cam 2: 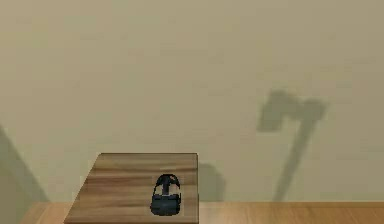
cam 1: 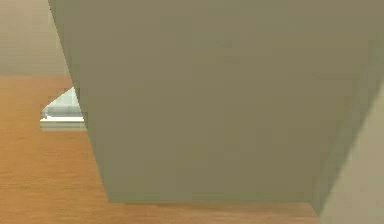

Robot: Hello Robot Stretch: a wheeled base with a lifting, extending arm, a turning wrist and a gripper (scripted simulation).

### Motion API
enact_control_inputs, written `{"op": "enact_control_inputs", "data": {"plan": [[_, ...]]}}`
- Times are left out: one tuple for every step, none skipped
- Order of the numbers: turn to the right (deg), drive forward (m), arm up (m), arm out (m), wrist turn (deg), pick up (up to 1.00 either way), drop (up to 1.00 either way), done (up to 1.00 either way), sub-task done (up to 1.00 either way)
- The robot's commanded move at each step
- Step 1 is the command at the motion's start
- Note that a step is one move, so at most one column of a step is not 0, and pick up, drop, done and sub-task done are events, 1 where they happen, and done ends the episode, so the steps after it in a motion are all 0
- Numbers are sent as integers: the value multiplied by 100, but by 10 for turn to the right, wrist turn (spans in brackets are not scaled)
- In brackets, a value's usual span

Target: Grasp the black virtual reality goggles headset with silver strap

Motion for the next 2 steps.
{"op": "enact_control_inputs", "data": {"plan": [[0, 0, 50, 0, 0, 0, 0, 0, 0], [0, 0, 16, 0, 0, 0, 0, 0, 0]]}}
